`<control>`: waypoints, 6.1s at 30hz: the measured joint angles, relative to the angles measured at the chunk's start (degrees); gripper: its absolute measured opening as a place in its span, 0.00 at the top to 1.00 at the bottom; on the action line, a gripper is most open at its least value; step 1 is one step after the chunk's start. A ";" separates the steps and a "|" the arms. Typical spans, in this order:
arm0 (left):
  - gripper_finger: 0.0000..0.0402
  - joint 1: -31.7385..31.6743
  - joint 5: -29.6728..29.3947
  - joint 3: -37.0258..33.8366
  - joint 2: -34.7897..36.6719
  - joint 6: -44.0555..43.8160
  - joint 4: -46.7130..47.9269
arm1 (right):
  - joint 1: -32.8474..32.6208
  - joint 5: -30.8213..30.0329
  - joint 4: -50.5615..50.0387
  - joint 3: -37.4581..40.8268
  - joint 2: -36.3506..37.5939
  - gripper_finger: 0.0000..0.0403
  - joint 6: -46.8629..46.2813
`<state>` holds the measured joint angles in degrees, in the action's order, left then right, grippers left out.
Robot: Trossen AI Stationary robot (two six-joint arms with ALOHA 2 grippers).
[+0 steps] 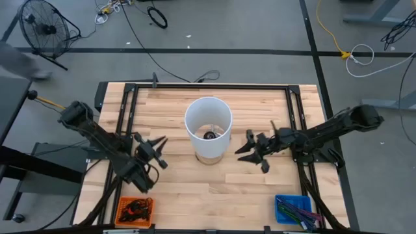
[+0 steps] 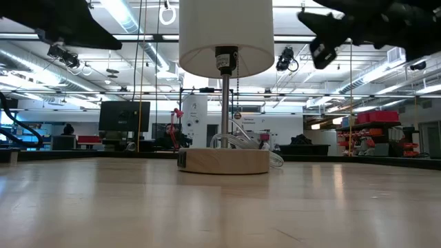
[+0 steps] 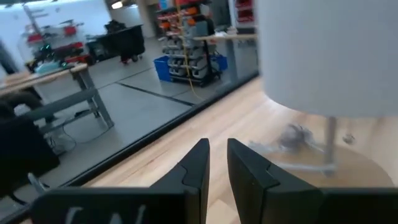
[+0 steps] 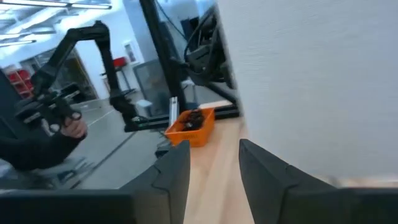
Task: Pick & Place USB Port
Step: Return to Home Position
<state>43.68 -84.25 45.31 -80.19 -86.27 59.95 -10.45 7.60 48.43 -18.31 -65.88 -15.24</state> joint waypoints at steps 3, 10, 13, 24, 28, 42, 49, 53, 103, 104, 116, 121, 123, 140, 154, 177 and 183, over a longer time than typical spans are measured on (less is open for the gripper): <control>0.85 -2.63 -1.28 -3.93 3.43 1.95 -5.71 | 2.48 -0.60 1.71 5.01 4.12 0.66 0.76; 0.85 -9.63 0.04 -7.29 6.13 6.20 -9.00 | 9.73 4.19 19.91 17.68 9.40 0.66 -0.29; 0.85 -13.68 0.11 -7.29 7.23 9.30 -11.33 | 13.60 10.74 20.25 17.21 11.04 0.66 -0.42; 0.85 -26.14 2.31 -7.93 6.32 16.74 -13.24 | 23.67 19.39 19.07 17.47 11.36 0.66 -2.32; 0.85 -25.40 3.39 -8.66 6.30 19.72 -14.54 | 23.45 19.38 16.21 17.45 11.31 0.66 -3.75; 0.85 -25.53 26.46 -7.73 6.45 19.86 -16.46 | 23.43 18.33 14.79 17.45 11.31 0.66 -3.79; 0.85 -28.38 47.10 -10.97 11.48 19.87 -22.26 | 22.91 16.25 6.98 17.32 20.01 0.66 -3.76; 0.85 -31.48 57.78 -17.54 23.06 19.47 -29.26 | 22.92 13.35 0.34 17.45 28.76 0.66 -3.77; 0.85 -36.84 60.97 -44.78 80.18 19.87 -65.55 | 21.98 14.47 -30.19 17.38 64.73 0.66 18.88; 0.85 -37.52 60.97 -44.78 80.18 19.90 -65.50 | 21.94 14.46 -33.57 17.38 64.73 0.66 18.88; 0.85 -42.61 60.99 -44.78 80.16 19.85 -65.59 | 21.98 6.06 -45.15 17.36 63.33 0.66 16.97; 0.85 -42.67 60.99 -44.80 80.16 19.88 -65.60 | 21.98 -2.07 -45.14 17.36 63.33 0.66 16.94; 0.85 -42.67 60.99 -44.80 80.16 19.90 -65.62 | 21.98 -4.17 -45.15 17.36 63.33 0.66 16.93; 0.85 -45.82 60.99 -44.80 80.16 19.90 -65.67 | 21.97 -5.66 -45.09 17.36 63.33 0.66 16.78; 0.85 -45.84 64.26 -44.82 80.13 32.26 -64.76 | 21.98 -5.67 -45.09 17.32 63.32 0.66 16.80; 0.85 -43.56 71.97 -44.87 79.86 78.70 -63.53 | 21.98 -5.67 -45.07 17.32 63.33 0.66 16.84; 0.85 -43.56 71.81 -44.87 79.85 71.59 -63.70 | 21.98 -5.65 -45.07 17.32 63.33 0.66 16.84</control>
<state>0.12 -12.45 0.45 -0.34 -14.68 -3.75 11.53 1.96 3.36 -0.99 -2.55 1.61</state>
